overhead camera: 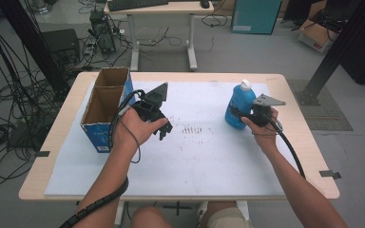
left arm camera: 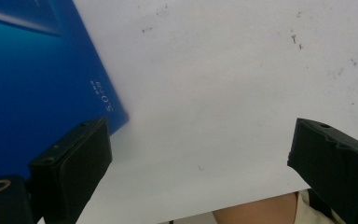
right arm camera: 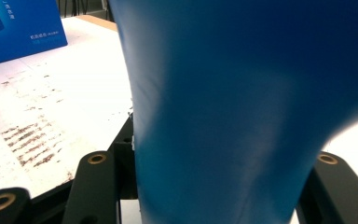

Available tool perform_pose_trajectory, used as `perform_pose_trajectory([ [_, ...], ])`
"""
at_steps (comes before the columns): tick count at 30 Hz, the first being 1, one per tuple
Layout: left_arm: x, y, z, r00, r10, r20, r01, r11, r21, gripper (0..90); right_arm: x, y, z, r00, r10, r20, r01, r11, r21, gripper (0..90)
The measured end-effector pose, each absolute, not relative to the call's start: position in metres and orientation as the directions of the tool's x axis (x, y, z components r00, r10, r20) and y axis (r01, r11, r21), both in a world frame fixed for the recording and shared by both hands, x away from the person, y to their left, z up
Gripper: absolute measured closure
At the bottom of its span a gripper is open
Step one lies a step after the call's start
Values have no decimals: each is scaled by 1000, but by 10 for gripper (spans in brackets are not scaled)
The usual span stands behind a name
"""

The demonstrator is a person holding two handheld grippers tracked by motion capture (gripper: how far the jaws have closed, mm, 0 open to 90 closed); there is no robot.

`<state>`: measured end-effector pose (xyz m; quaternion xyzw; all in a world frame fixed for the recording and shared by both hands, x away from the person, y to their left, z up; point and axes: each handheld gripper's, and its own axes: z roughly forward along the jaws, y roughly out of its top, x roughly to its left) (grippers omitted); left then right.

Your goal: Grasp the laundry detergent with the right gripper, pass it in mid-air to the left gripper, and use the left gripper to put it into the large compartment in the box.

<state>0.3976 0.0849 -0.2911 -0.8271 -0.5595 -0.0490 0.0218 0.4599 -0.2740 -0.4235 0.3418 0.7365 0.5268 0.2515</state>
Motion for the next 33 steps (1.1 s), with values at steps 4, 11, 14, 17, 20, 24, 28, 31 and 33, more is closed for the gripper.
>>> perform_pose_trajectory([
  [4, 398, 85, -292, 368, 924, 103, 928, -372, 19, 62, 461, -274, -424, -642, 766, -17, 231, 214, 949, 447],
  [11, 397, 85, -290, 369, 924, 105, 928, -373, 22, 62, 460, -274, -423, -641, 768, -13, 236, 214, 948, 448],
  [14, 397, 85, -290, 370, 923, 102, 927, -374, 18, 62, 460, -274, -423, -639, 769, -10, 239, 212, 948, 450],
  [17, 396, 85, -290, 372, 923, 103, 927, -376, 19, 62, 460, -274, -423, -640, 768, -12, 237, 213, 948, 452],
  [20, 396, 85, -290, 371, 923, 103, 927, -375, 22, 62, 460, -274, -423, -640, 768, -11, 238, 212, 948, 452],
  [24, 396, 86, -288, 376, 921, 101, 925, -380, 25, 62, 460, -274, -423, -641, 768, -9, 241, 212, 947, 453],
  [28, 394, 84, -286, 398, 912, 102, 915, -403, 25, 61, 461, -275, -422, -646, 764, 0, 253, 215, 943, 454],
  [31, 391, 82, -279, 422, 901, 99, 903, -427, 40, 61, 461, -274, -419, -645, 764, 5, 267, 220, 938, 455],
  [33, 390, 81, -275, 433, 896, 99, 897, -439, 51, 60, 461, -273, -417, -647, 762, 15, 278, 218, 935, 455],
])
